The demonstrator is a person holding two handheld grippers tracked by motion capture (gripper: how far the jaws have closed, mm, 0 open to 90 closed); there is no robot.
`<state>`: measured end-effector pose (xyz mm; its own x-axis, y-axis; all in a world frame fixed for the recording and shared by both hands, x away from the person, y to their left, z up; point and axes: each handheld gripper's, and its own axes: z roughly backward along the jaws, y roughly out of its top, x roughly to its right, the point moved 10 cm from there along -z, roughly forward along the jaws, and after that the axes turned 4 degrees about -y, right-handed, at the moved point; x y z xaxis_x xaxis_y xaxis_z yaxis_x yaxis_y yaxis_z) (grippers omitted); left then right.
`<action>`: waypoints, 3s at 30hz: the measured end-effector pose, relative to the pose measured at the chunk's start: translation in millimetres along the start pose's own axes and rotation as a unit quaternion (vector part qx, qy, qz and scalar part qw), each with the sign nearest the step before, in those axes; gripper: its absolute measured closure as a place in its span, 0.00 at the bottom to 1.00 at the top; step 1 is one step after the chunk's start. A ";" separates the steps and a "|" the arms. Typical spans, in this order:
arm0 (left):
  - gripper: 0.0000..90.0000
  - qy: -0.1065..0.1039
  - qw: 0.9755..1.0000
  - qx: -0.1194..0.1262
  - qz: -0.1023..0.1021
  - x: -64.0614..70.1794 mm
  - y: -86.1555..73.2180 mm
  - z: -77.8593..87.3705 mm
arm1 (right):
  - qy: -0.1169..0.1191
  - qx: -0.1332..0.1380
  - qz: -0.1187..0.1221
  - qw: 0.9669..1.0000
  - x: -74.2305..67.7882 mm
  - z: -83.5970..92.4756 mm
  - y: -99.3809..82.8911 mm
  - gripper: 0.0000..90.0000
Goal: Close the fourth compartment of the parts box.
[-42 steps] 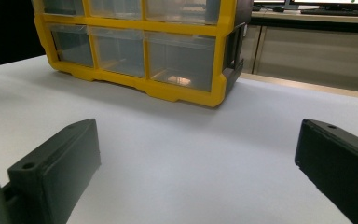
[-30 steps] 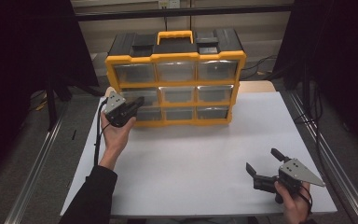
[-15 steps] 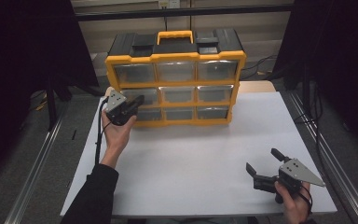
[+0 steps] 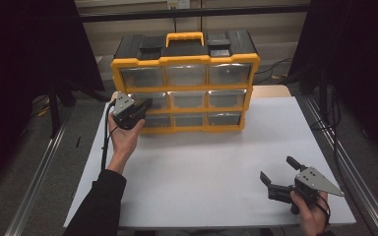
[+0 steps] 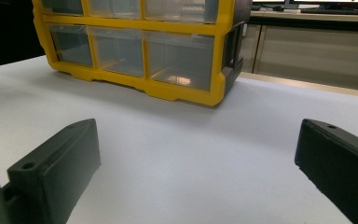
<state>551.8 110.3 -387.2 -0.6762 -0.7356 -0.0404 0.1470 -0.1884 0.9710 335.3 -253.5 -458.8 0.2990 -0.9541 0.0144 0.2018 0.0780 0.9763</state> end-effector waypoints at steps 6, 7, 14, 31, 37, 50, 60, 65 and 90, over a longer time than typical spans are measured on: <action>1.00 0.001 1.000 0.001 0.002 -0.8 -0.6 -2.0 | 0.001 0.000 -0.002 1.000 0.3 -0.2 -0.3 0.00; 1.00 0.001 1.000 0.001 0.001 -1.0 -0.7 -2.1 | 0.000 0.000 -0.002 1.000 0.4 -0.2 -0.4 0.00; 1.00 0.005 1.000 0.002 -0.003 -1.1 -0.9 -2.4 | 0.001 0.000 -0.001 1.000 -0.6 -0.6 -0.2 0.00; 0.70 -0.021 1.000 -0.001 -0.005 9.5 -3.9 8.5 | -0.002 0.001 0.001 1.000 -0.9 0.2 1.1 0.00; 0.43 -0.019 1.000 0.006 0.008 11.8 -8.1 10.9 | -0.004 0.001 0.000 1.000 -0.5 0.2 1.4 0.00; 0.09 0.008 1.000 0.002 -0.004 13.4 -12.2 24.6 | -0.006 0.001 -0.001 1.000 -0.2 0.2 1.3 0.00; 0.03 -0.005 1.000 0.007 0.009 22.3 -27.5 30.9 | -0.007 0.000 0.000 1.000 -0.2 0.2 1.1 0.00; 0.04 -0.010 1.000 0.008 0.021 26.6 -29.6 35.8 | -0.006 0.001 0.000 1.000 -0.4 0.2 1.3 0.00; 0.03 -0.001 1.000 0.012 0.026 41.9 -56.0 65.6 | -0.006 0.002 0.005 1.000 -0.3 1.0 1.9 0.00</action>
<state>467.9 132.7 -427.8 -0.6689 -0.7433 0.0114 0.1652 -0.1338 0.9771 334.6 -253.3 -456.7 0.2895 -0.9568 0.0272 0.1954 0.0869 0.9769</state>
